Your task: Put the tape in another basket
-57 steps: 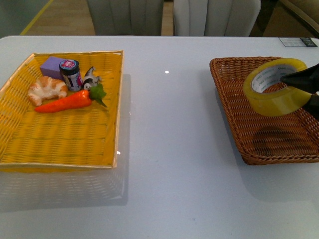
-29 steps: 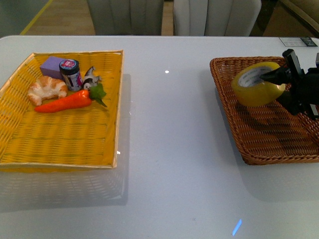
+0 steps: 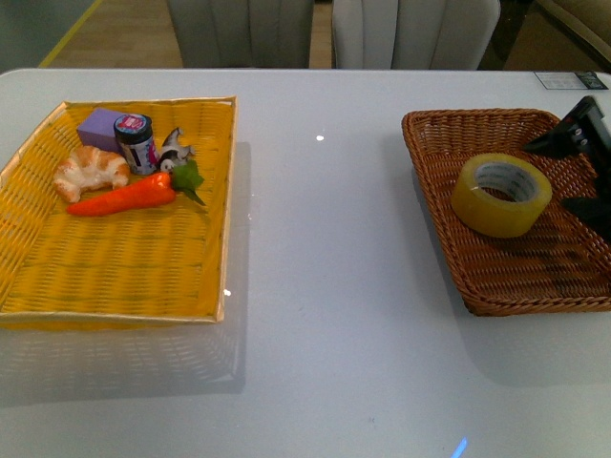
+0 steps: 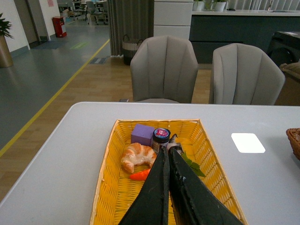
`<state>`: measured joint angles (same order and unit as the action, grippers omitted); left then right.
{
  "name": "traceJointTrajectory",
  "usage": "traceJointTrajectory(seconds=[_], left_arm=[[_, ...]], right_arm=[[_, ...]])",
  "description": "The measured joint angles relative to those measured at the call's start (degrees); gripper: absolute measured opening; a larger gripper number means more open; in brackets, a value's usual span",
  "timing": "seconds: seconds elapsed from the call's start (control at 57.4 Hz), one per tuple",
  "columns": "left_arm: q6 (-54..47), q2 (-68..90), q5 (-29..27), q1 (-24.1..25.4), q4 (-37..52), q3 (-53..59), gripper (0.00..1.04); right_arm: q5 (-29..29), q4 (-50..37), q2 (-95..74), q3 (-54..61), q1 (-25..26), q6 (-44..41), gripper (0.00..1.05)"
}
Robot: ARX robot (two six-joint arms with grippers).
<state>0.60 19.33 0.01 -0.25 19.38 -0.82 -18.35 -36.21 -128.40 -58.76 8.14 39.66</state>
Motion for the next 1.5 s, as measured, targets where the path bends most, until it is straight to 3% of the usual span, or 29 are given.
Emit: traceJointTrajectory(seconds=[0.331,0.522,0.61,0.662,0.749,0.871,1.097,1.498], left_arm=[[0.00,-6.69,0.00,0.02,-6.62,0.00,0.02],[0.00,-9.46,0.00,0.00,-9.49,0.00,0.02],[0.00,-16.24,0.00,0.02,-18.12,0.00,0.02],[-0.02,-18.32,0.02,0.02,-19.04,0.00,0.02],[-0.02,-18.36,-0.02,0.04,-19.41,0.00,0.02],[0.00,-18.43,-0.04,0.04,-19.39,0.00,0.02],[-0.02,-18.45,0.00,0.04,-19.39,0.00,0.02],[-0.02,-18.45,-0.02,0.04,-19.41,0.00,0.02]], right_arm=[[0.33,-4.90,25.35,20.33,3.54,-5.49,0.96],[0.11,0.20,45.99,32.37,2.47,-9.70,0.96],[2.25,2.80,55.06,36.09,1.07,-11.87,0.94],[9.90,-7.06,59.78,41.13,-1.18,-19.98,0.84],[17.00,-8.35,68.46,46.03,-5.55,-30.18,0.69],[17.99,-5.66,77.59,50.10,-7.85,-37.00,0.42],[18.36,-1.51,85.18,53.90,-7.91,-38.82,0.02],[18.36,7.10,98.86,57.46,-8.04,-39.34,0.02]])
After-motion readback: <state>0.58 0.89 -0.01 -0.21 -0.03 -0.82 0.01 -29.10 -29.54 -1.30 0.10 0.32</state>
